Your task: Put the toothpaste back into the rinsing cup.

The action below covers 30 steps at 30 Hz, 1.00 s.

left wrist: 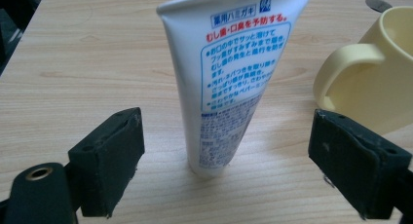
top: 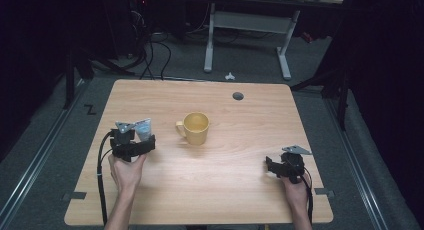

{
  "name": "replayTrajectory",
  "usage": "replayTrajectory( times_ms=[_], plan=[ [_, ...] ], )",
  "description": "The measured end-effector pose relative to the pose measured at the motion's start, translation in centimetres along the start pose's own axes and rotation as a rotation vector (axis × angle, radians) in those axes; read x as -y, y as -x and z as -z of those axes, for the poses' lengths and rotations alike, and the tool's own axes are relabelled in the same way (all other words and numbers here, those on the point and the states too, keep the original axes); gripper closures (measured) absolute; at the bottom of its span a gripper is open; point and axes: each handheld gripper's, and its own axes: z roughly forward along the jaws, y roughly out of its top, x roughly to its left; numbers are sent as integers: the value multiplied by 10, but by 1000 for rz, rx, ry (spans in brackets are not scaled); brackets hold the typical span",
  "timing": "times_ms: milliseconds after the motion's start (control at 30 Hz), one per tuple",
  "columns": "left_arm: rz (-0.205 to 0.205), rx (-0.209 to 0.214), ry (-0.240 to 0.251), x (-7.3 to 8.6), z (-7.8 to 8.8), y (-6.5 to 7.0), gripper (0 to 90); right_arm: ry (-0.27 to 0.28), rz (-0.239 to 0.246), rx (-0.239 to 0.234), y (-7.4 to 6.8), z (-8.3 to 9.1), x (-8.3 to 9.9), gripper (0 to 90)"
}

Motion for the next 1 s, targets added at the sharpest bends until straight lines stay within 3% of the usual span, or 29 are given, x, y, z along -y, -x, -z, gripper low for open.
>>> replayTrajectory(
  times_ms=[400, 767, 1000],
  plan=[
    [10, -33, 4, -10, -10, 3, 149, 0, 0, 0, 0, 0, 0, 210],
    [16, -69, -15, -11, -25, 6, 162, 0, 0, 0, 0, 0, 0, 210],
    [38, -86, 0, -9, -34, 7, 201, 0, 0, 0, 0, 0, 0, 210]
  ],
)
